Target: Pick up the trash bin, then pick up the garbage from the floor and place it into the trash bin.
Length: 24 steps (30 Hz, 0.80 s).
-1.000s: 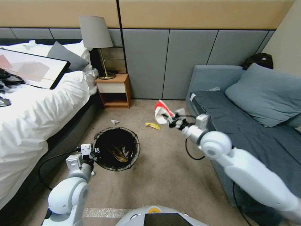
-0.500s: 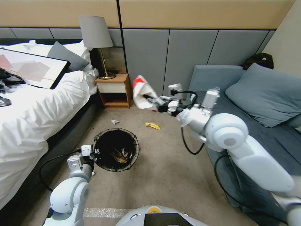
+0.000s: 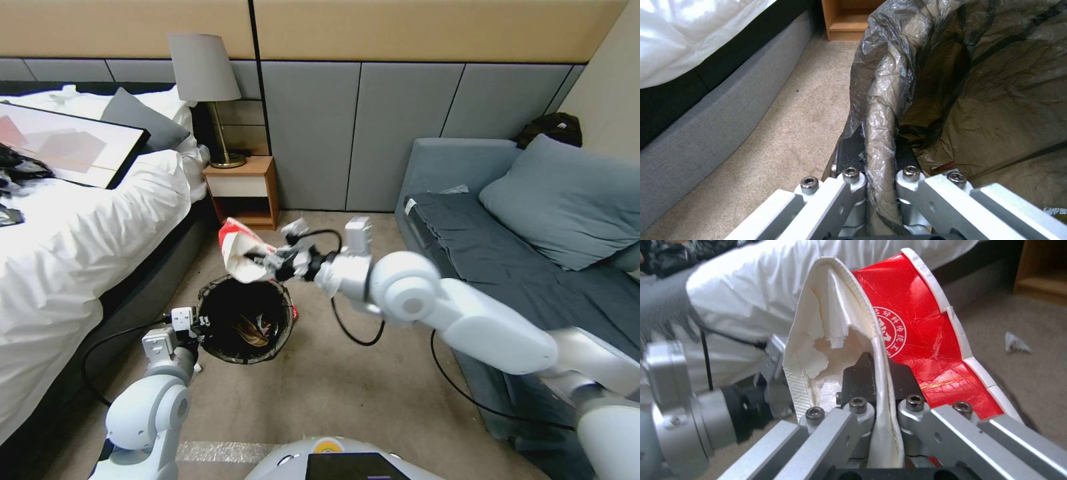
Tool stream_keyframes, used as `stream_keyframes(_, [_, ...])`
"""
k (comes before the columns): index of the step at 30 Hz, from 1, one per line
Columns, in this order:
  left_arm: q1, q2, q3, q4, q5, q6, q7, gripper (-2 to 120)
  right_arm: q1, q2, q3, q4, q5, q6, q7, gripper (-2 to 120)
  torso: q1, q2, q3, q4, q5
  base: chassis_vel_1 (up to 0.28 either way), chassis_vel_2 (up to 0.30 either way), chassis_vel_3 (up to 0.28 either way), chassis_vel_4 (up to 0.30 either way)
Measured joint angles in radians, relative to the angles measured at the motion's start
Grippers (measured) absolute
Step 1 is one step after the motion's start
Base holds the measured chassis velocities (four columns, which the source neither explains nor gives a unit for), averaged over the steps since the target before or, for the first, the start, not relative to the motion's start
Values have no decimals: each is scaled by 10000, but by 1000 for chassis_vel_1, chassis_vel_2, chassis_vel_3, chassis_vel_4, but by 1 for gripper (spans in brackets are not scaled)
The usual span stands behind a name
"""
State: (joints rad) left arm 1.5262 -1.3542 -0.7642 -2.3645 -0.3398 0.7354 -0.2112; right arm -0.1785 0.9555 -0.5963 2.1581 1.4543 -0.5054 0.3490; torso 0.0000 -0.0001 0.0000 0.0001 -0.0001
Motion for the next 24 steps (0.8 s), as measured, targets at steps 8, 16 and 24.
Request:
stream_keyframes(8, [20, -19, 8, -115, -17, 0, 4, 0, -608, -9, -486, -332, -480, -88, -56, 0, 0, 0, 0, 0, 1, 0, 0, 0, 0])
stream_keyframes(16, [23, -41, 22, -192, 6, 0, 5, 0, -1057, 51, -714, -514, -667, -96, -38, 0, 0, 0, 0, -1, 1, 0, 0, 0, 0])
stream_keyframes(24, [28, -66, -29, -170, 16, 0, 5, 0, -1183, 334, -764, -884, -699, -12, 236, 0, 0, 0, 0, -1, 0, 0, 0, 0, 0])
